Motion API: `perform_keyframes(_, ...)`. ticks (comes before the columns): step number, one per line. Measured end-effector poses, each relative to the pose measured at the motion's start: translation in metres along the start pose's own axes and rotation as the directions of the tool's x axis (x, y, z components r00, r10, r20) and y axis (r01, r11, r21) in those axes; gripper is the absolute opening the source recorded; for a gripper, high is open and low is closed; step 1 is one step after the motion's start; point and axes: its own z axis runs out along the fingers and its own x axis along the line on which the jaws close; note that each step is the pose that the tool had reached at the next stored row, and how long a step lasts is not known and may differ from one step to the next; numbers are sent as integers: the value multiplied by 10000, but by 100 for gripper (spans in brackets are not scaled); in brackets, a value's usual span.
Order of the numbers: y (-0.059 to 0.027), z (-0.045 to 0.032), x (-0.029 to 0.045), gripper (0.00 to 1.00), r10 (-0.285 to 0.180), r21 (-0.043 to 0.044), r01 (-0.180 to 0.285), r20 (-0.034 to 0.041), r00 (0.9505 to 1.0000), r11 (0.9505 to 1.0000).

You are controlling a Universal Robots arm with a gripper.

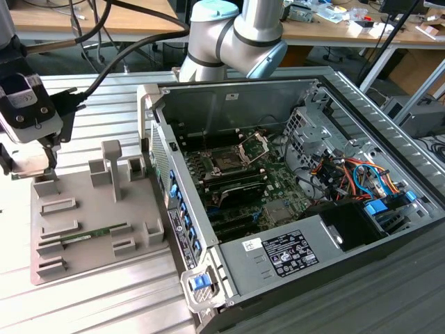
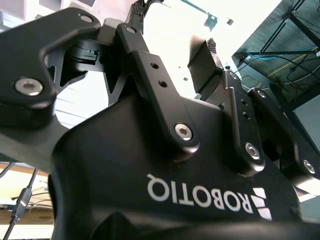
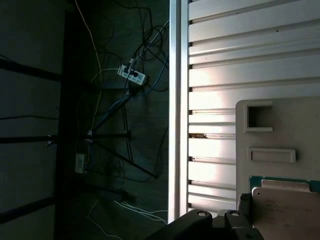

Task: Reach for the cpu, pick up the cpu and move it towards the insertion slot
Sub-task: 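Pick up the cpu and move it towards the insertion slot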

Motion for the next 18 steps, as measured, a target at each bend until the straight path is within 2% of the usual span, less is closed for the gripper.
perform_keyframes(18,2,-65,0,55,0,1,0,-2,10000,10000)
